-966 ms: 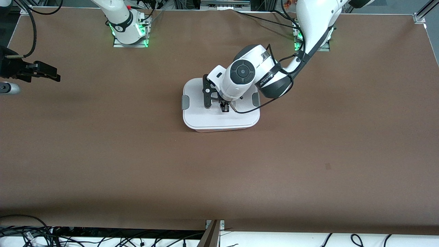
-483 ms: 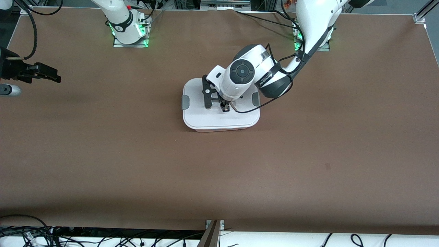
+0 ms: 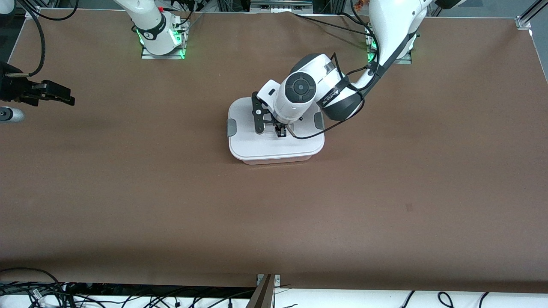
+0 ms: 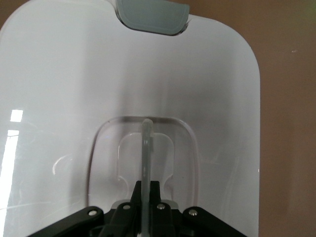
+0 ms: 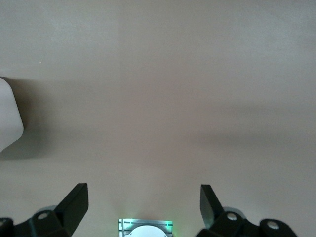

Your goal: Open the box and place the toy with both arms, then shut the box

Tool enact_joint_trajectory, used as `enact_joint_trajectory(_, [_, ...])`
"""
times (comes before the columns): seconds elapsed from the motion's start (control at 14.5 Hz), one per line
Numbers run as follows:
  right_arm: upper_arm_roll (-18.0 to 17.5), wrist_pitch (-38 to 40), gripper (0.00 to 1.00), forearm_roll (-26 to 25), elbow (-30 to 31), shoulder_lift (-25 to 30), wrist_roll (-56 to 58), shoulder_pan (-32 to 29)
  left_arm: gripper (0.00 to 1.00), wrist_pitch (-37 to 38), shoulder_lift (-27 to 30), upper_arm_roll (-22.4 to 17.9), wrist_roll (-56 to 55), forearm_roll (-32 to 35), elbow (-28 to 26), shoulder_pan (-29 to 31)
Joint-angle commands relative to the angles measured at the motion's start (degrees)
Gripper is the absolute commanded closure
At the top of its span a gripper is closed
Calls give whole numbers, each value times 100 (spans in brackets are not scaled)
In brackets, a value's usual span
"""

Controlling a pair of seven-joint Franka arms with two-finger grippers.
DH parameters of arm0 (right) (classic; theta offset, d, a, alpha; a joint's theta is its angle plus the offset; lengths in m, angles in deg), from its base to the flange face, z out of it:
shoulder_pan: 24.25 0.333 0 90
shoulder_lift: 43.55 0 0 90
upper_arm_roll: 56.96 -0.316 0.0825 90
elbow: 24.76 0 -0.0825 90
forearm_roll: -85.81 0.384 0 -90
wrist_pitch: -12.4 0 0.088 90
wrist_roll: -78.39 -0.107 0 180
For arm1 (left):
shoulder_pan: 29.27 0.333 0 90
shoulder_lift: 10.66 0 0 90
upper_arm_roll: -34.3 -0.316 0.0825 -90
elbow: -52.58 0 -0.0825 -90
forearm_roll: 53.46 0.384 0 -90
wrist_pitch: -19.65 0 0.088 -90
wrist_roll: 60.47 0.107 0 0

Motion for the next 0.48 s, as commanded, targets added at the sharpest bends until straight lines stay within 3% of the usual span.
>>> enact_joint_trajectory(0.0, [-42, 44, 0, 57, -148, -53, -74, -66, 100, 159, 109, -3, -134, 176, -286, 22])
enact_joint_trajectory(0.07, [-42, 44, 0, 57, -148, -53, -74, -66, 61, 159, 153, 6, -151, 176, -277, 57])
enact_joint_trajectory(0.14, [-42, 44, 0, 57, -148, -53, -74, -66, 1, 168, 240, 6, -47, 176, -268, 92])
enact_joint_trajectory(0.41, [-42, 44, 0, 57, -148, -53, -74, -66, 0, 536, 916, -12, -291, 167, -216, 154])
